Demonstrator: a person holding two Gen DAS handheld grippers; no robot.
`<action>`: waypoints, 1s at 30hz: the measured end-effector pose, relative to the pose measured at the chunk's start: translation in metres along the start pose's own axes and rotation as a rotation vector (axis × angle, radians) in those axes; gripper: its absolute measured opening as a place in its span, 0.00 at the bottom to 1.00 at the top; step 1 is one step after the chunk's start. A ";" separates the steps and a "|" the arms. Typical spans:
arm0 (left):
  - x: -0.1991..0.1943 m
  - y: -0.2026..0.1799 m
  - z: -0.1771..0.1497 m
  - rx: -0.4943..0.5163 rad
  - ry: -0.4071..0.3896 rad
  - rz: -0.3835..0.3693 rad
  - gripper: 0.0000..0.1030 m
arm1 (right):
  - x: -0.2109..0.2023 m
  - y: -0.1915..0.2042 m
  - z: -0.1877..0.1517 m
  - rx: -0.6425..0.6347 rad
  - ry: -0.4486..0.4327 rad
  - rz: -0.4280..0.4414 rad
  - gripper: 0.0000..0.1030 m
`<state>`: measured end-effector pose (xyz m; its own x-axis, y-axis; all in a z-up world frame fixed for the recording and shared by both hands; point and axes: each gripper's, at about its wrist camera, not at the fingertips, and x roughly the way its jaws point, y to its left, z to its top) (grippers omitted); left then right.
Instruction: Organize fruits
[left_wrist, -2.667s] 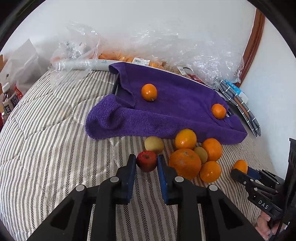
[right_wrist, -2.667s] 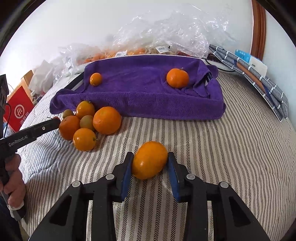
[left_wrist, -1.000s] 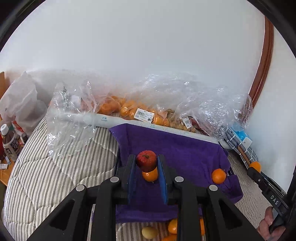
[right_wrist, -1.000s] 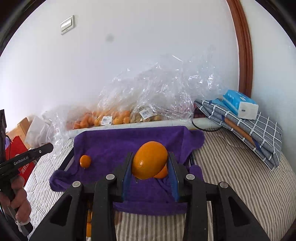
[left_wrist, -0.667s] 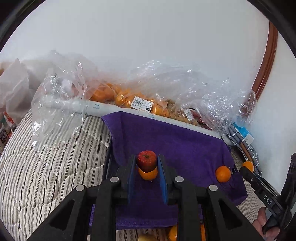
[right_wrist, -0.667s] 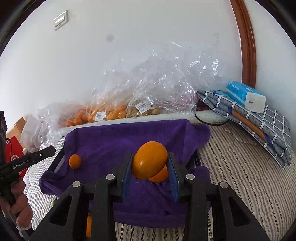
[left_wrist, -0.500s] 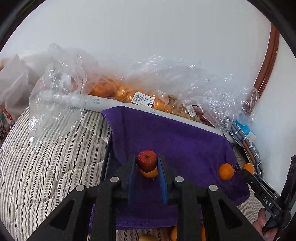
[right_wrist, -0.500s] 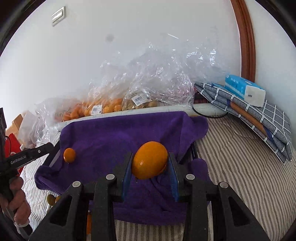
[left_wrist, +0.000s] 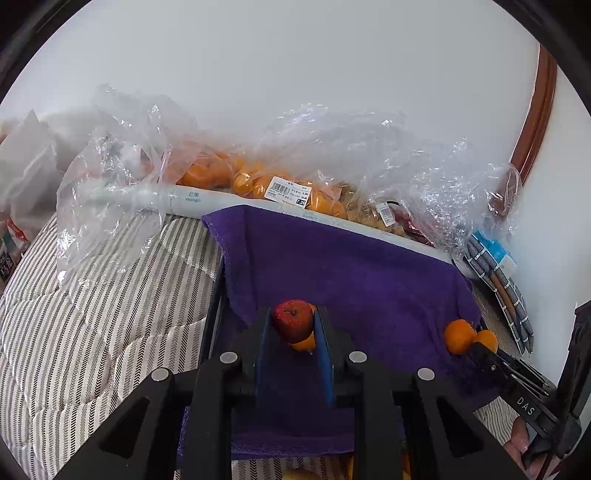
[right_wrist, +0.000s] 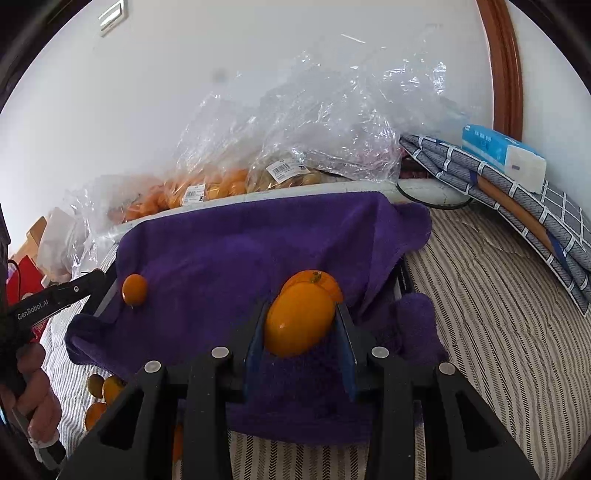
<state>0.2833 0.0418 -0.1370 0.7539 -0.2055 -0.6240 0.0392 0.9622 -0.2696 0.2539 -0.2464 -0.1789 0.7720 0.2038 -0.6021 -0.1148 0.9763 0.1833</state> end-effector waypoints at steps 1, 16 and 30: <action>0.000 -0.001 0.000 0.003 -0.001 0.002 0.22 | 0.001 0.001 -0.001 -0.004 0.002 -0.001 0.35; 0.011 -0.013 -0.008 0.051 0.035 -0.009 0.22 | 0.004 0.004 -0.003 -0.014 0.025 0.008 0.32; 0.023 -0.023 -0.018 0.103 0.098 0.010 0.22 | 0.000 0.002 -0.002 0.014 0.002 0.016 0.36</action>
<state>0.2881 0.0116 -0.1586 0.6868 -0.2079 -0.6965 0.1030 0.9764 -0.1899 0.2522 -0.2444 -0.1804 0.7690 0.2200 -0.6002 -0.1185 0.9717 0.2044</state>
